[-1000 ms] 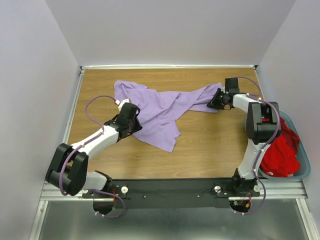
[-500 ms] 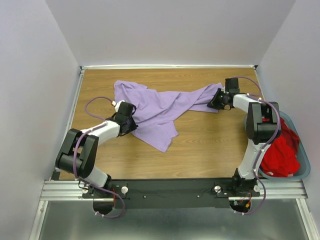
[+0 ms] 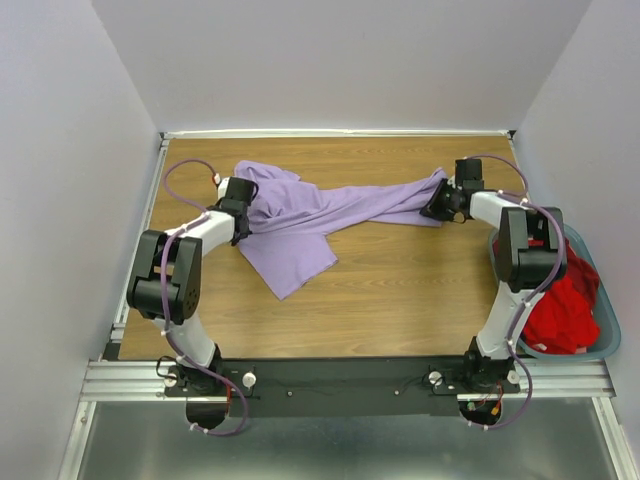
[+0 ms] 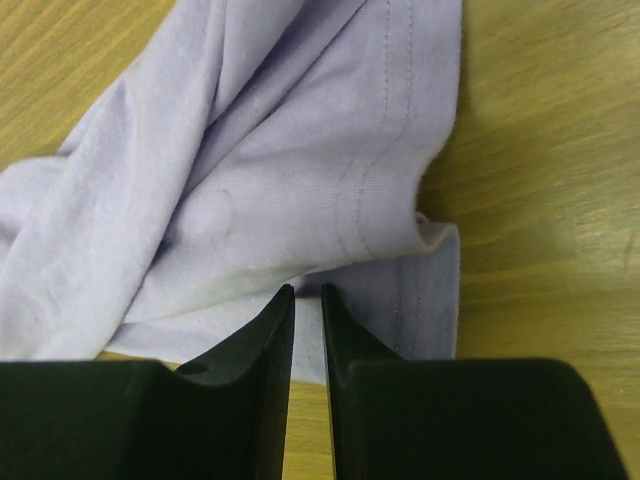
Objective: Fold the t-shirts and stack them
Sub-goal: Flatten the tshirt out
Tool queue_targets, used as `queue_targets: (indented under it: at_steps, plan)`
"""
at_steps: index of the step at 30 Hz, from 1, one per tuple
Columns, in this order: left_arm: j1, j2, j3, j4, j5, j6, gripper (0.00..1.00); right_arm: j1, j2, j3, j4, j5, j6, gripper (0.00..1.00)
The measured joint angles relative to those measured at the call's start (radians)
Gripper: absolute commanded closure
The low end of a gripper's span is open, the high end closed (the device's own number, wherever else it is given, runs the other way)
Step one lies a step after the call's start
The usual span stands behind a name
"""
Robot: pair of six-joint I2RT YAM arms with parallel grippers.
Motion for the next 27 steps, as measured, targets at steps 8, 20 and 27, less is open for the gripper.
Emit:
queue_targets:
  at_steps: [8,20,27]
  plan:
    - [0.004,0.040,0.177,0.005,-0.097,0.139,0.29,-0.003,-0.082,-0.051,-0.070,0.044,-0.047,0.63]
    - [-0.079,-0.245,0.035,-0.002,0.017,0.058,0.22,-0.006,-0.241,-0.065,-0.153,0.144,-0.098,0.58]
    - [-0.260,-0.426,-0.186,-0.046,0.127,-0.050,0.22,-0.008,-0.241,-0.004,-0.184,0.198,-0.114,0.45]
